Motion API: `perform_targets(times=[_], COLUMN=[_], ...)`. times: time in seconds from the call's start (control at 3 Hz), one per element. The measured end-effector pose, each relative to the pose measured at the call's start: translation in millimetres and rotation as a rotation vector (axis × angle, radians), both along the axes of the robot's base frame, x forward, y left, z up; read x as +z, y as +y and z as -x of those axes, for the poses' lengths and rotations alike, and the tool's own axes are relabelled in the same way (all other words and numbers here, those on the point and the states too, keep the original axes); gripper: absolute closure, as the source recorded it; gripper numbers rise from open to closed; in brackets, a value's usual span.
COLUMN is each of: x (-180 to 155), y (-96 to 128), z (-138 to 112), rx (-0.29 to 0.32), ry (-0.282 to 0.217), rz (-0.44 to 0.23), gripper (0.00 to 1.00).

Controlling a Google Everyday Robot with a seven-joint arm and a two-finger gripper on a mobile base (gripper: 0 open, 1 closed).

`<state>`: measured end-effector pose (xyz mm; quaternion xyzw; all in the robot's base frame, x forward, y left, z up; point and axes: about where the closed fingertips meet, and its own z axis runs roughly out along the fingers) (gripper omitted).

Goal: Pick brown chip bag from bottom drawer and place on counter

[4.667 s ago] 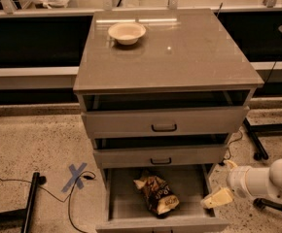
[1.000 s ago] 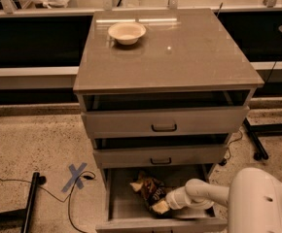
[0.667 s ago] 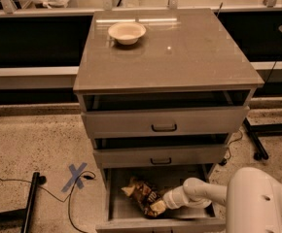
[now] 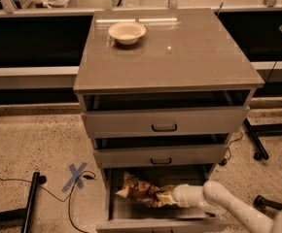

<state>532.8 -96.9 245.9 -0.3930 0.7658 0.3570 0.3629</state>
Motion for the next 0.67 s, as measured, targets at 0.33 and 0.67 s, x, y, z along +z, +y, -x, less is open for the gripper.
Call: perform_targets(times=[0.33,0.67], x=[46,89], y=[-40,-76], z=[20,43], rx=[0.0,0.016], ry=[-0.131,-0.267], rz=[-0.125,-0.103], gripper=[1.0,1.0])
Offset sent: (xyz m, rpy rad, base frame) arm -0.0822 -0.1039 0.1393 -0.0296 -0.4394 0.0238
